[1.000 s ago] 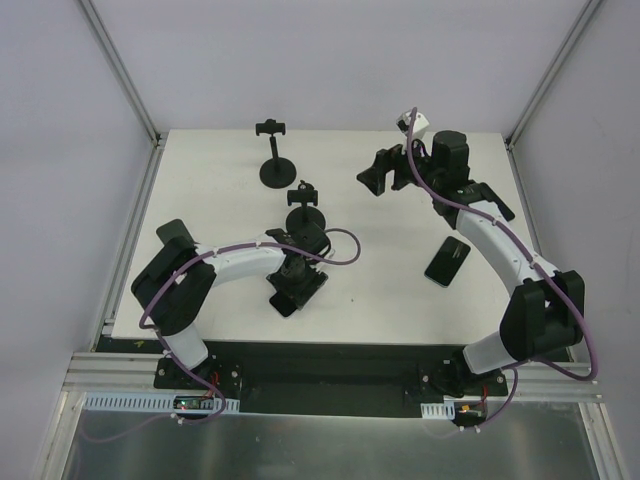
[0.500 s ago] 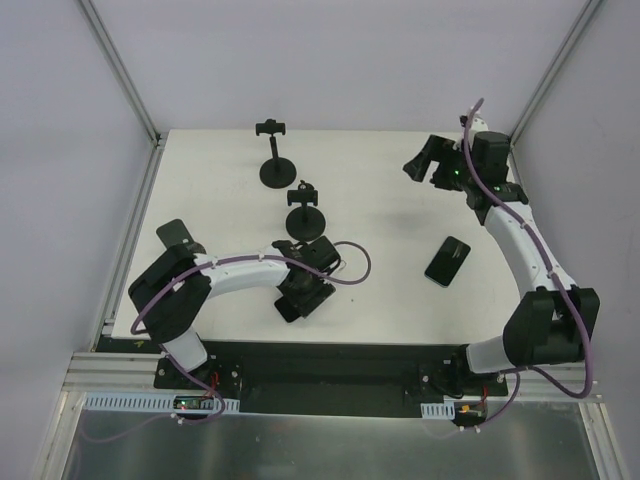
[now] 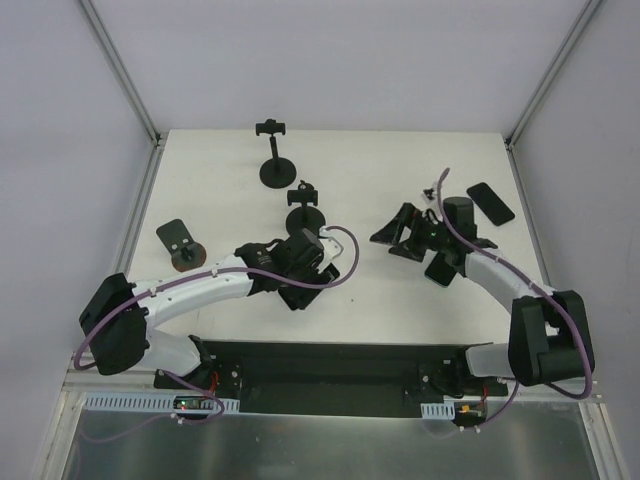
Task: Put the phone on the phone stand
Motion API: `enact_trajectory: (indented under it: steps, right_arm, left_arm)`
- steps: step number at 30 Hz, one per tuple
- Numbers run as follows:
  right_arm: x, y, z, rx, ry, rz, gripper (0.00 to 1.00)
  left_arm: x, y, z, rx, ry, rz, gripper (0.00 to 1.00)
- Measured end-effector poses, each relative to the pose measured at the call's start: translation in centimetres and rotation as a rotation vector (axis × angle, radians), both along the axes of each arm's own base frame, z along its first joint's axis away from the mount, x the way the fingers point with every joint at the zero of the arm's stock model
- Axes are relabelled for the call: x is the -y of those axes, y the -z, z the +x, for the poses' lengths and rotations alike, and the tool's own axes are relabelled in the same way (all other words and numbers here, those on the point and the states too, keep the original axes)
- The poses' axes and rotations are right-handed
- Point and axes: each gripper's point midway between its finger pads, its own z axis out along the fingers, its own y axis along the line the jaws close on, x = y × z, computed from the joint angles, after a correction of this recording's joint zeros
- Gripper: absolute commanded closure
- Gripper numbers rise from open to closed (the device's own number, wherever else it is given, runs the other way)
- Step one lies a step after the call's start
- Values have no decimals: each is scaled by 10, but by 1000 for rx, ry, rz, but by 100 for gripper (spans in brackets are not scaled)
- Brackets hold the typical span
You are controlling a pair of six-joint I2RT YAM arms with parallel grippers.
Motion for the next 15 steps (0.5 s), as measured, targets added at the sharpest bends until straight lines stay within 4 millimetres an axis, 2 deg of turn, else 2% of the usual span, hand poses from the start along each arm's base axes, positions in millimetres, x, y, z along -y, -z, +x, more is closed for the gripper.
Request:
enact_trajectory:
  steps: [3, 7, 11, 15]
  right_arm:
    - [-49, 2, -19, -14, -146, 72, 1]
    - [-92, -4, -31, -17, -252, 186, 11]
    - [-113, 1, -32, -66, -282, 270, 18]
    - [-131, 7, -37, -107, -322, 343, 29]
  left_arm:
    - [-2, 0, -1, 8, 3, -7, 100]
    - [-5, 1, -4, 13, 16, -6, 100]
    - [-3, -4, -6, 29, 29, -25, 100]
    - [-1, -14, -6, 54, 33, -58, 100]
